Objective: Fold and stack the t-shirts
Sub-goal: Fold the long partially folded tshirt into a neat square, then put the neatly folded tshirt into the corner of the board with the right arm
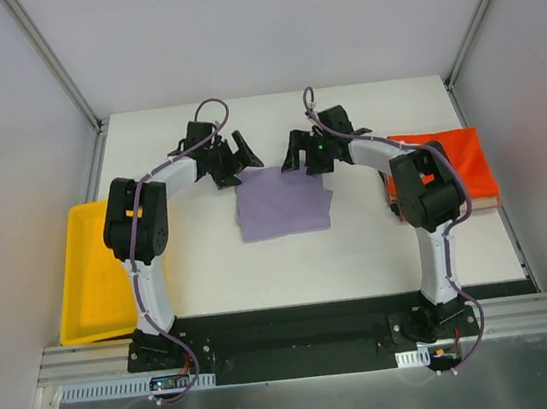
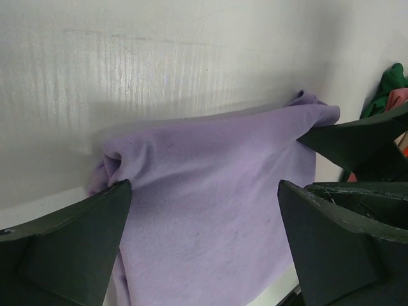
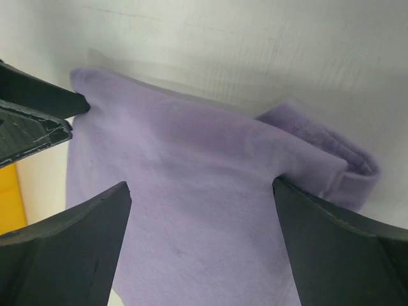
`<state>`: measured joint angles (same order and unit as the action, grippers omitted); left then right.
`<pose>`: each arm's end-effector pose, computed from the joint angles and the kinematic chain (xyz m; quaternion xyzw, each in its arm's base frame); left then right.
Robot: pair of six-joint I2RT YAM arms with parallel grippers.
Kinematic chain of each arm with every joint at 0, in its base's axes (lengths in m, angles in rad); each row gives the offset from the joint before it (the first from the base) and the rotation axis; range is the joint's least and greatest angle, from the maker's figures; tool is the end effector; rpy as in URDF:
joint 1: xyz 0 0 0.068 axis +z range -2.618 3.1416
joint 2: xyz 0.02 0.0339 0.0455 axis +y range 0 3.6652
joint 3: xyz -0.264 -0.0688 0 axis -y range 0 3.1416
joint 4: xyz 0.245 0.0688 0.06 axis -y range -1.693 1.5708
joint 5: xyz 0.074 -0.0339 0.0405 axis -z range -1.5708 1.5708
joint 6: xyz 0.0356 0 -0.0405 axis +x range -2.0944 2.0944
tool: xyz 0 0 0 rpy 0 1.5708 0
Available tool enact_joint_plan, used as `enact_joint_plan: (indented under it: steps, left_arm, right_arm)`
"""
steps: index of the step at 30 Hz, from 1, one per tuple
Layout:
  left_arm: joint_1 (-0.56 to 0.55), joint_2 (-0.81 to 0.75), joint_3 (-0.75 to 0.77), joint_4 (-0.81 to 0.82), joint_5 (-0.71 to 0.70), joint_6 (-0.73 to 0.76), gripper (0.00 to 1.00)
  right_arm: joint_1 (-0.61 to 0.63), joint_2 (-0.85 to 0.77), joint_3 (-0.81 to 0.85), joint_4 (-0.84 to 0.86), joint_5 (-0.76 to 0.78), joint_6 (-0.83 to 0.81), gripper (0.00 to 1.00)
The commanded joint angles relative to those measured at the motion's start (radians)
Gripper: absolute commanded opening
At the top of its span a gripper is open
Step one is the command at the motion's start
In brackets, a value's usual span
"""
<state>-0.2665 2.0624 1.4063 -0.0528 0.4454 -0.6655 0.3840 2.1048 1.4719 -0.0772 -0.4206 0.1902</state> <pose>0.4358 -0.1349 0.1752 -0.0852 0.8868 -0.3623 0.2738 0.4286 0.1889 0.1748 -0.1727 0.8762 0.2975 0.3376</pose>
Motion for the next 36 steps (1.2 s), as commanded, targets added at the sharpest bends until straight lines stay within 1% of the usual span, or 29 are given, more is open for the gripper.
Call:
enact_joint_plan:
  steps: [1, 4, 6, 7, 9, 10, 11, 12, 13, 14, 15, 16, 18, 20, 23, 25, 27, 29, 33, 34, 36]
  left_arm:
    - [0.003, -0.115, -0.067, -0.047, -0.051, 0.037, 0.99]
    - [0.003, -0.264, -0.133, -0.047, -0.128, 0.046, 0.99]
    - [0.001, -0.365, -0.185, -0.047, -0.161, 0.058, 0.99]
    - [0.003, -0.436, -0.208, -0.051, -0.172, 0.070, 0.99]
    - [0.003, -0.539, -0.280, -0.058, -0.209, 0.081, 0.99]
    - [0.003, -0.591, -0.306, -0.068, -0.227, 0.080, 0.99]
    - [0.003, -0.635, -0.340, -0.085, -0.258, 0.075, 0.99]
    - [0.003, -0.684, -0.372, -0.102, -0.270, 0.067, 0.99]
    - [0.003, -0.732, -0.409, -0.122, -0.277, 0.060, 0.99]
    - [0.003, -0.775, -0.458, -0.134, -0.280, 0.049, 0.99]
    - [0.003, -0.826, -0.502, -0.145, -0.280, 0.034, 0.99]
    - [0.003, -0.872, -0.556, -0.154, -0.287, 0.018, 0.99]
    - [0.003, -0.973, -0.671, -0.157, -0.332, 0.001, 0.99]
    - [0.003, -1.047, -0.756, -0.212, -0.413, -0.048, 0.99]
    - [0.003, -1.145, -0.840, -0.249, -0.418, -0.069, 0.99]
    - [0.003, -1.192, -0.877, -0.255, -0.412, -0.074, 0.99]
    - [0.003, -1.222, -0.902, -0.259, -0.419, -0.069, 0.99]
    - [0.003, -1.225, -0.905, -0.266, -0.419, -0.056, 0.99]
    - [0.003, -1.197, -0.900, -0.274, -0.409, -0.049, 0.99]
    - [0.003, -1.190, -0.900, -0.275, -0.413, -0.049, 0.99]
    - [0.003, -1.171, -0.900, -0.275, -0.424, -0.046, 0.99]
  right_arm:
    - [0.018, -0.199, -0.011, -0.078, 0.144, -0.104, 0.96]
    - [0.035, -0.391, -0.064, -0.085, 0.259, -0.146, 0.96]
    - [0.036, -0.524, -0.169, -0.023, 0.321, -0.118, 0.96]
    - [0.036, -0.586, -0.232, 0.038, 0.342, -0.098, 0.96]
    - [0.032, -0.714, -0.368, 0.149, 0.414, -0.017, 0.96]
    - [0.027, -0.758, -0.436, 0.180, 0.487, 0.067, 0.96]
    - [0.017, -0.793, -0.500, 0.200, 0.520, 0.151, 0.96]
    - [-0.005, -0.811, -0.550, 0.261, 0.470, 0.176, 0.96]
    - [-0.019, -0.818, -0.576, 0.302, 0.348, 0.148, 0.96]
    - [-0.022, -0.815, -0.564, 0.242, 0.285, 0.099, 0.96]
    - [-0.017, -0.806, -0.530, 0.140, 0.264, 0.075, 0.96]
    - [-0.017, -0.790, -0.501, 0.049, 0.257, 0.068, 0.96]
    - [-0.014, -0.754, -0.467, -0.060, 0.284, 0.093, 0.96]
    - [0.004, -0.709, -0.452, -0.099, 0.307, 0.077, 0.96]
    - [0.053, -0.599, -0.377, -0.195, 0.388, 0.031, 0.96]
    - [0.076, -0.513, -0.311, -0.254, 0.408, 0.022, 0.96]
    - [0.085, -0.427, -0.240, -0.291, 0.382, 0.025, 0.96]
    - [0.096, -0.358, -0.197, -0.289, 0.370, 0.025, 0.96]
    - [0.124, -0.249, -0.124, -0.335, 0.414, 0.032, 0.97]
    - [0.128, -0.232, -0.111, -0.340, 0.455, 0.032, 0.97]
    - [0.142, -0.209, -0.105, -0.338, 0.474, 0.028, 0.97]
